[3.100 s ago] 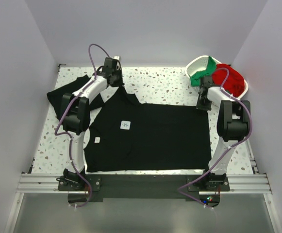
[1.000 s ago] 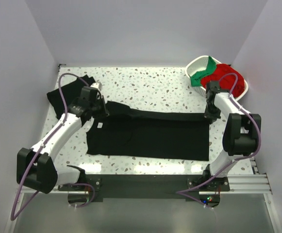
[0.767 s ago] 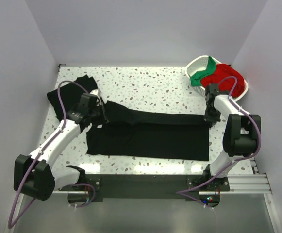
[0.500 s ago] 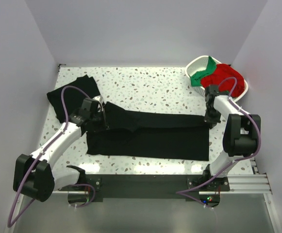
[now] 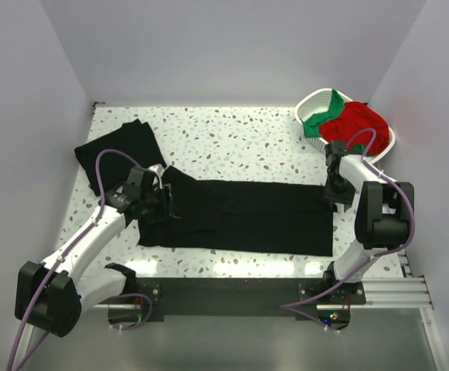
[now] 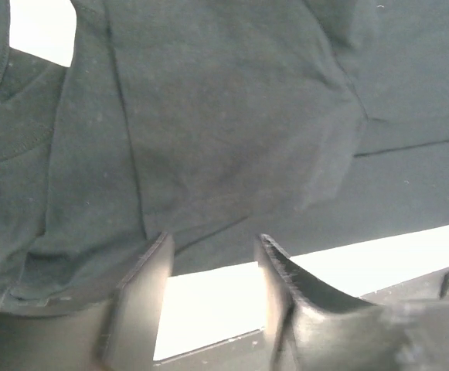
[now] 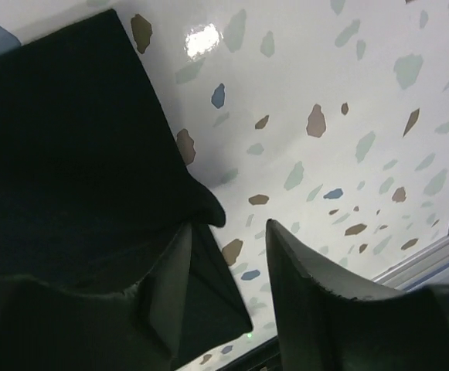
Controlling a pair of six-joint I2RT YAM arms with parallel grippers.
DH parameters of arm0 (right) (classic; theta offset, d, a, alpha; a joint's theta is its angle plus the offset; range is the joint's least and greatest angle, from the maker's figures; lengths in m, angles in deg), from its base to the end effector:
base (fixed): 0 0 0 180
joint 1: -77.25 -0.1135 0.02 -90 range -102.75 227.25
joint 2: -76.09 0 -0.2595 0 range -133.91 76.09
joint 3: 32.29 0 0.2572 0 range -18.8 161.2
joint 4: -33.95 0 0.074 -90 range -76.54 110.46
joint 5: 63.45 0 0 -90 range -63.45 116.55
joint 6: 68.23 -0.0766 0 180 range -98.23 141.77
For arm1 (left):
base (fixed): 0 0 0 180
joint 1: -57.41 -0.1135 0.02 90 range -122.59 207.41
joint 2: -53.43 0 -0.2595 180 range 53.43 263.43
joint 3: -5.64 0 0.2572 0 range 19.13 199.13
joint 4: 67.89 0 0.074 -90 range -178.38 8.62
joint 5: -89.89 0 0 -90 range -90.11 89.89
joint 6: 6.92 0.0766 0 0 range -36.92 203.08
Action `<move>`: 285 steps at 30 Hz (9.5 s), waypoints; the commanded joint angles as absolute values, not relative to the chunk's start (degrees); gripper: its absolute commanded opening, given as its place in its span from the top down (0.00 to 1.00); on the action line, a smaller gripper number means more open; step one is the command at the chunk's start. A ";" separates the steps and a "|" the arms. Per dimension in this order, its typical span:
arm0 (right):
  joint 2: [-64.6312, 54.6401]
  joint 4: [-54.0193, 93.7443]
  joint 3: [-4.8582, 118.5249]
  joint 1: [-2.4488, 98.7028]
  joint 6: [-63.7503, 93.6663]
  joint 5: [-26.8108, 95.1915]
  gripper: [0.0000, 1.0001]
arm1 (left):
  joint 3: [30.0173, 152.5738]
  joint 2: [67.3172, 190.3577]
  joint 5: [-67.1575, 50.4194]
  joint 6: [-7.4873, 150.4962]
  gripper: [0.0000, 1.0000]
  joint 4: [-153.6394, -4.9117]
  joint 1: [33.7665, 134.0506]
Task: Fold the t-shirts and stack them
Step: Fold the tshirt
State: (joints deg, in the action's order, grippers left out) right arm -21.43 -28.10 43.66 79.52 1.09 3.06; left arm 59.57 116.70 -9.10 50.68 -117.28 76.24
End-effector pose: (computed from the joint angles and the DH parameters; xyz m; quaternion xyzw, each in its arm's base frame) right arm 0.3077 -0.0428 0.1329 0.2056 0.9558 -0.1919 0.0863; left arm 0.2183 -0.0871 0.1756 -0.0924 0.9558 -0.1842 0.2096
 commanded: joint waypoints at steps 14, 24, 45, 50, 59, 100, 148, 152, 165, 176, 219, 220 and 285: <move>-9.35 -25.43 46.43 59.35 -8.26 22.20 0.44 | 60.79 120.49 -7.40 49.51 0.44 -112.77 75.60; -13.72 -10.14 45.53 38.59 -22.96 35.59 0.51 | 57.63 121.63 -7.05 48.89 0.48 -111.00 74.46; -30.61 -7.58 53.53 27.07 -26.57 37.19 0.60 | 52.88 118.56 -7.49 47.75 0.49 -110.30 73.67; -32.28 -7.84 54.15 26.72 -26.39 37.01 0.62 | 52.79 118.38 -7.58 47.75 0.49 -110.30 73.67; -33.16 -8.02 54.59 26.45 -26.39 36.57 0.73 | 52.35 118.29 -8.02 47.66 0.50 -109.94 73.67; -32.46 -13.20 57.84 26.19 -23.93 36.83 0.98 | 51.47 119.44 -8.98 45.56 1.00 -108.71 74.11; -32.64 -29.11 63.02 26.19 -16.64 33.67 0.55 | 56.54 109.94 -11.01 36.15 0.44 -121.37 80.52; -27.21 -32.45 63.03 27.76 -15.76 29.46 0.46 | 64.99 113.54 -5.75 39.31 0.36 -123.30 79.39; -13.83 -27.54 48.53 52.55 -8.38 23.74 0.42 | 79.50 134.62 -0.28 52.06 0.36 -110.48 66.90; -16.90 -21.38 44.83 61.69 -6.62 21.01 0.42 | 84.69 147.37 2.26 53.55 0.41 -103.27 65.93; -28.86 -24.80 45.18 69.08 -6.00 11.78 0.43 | 79.77 152.66 8.59 53.03 1.00 -98.96 65.14; -28.86 -24.98 45.27 69.17 -6.00 11.61 0.43 | 79.68 152.31 9.29 53.03 1.00 -98.96 65.14; -31.67 -21.90 47.91 67.50 0.68 26.72 0.41 | 76.78 153.79 0.16 44.76 0.17 -104.50 85.53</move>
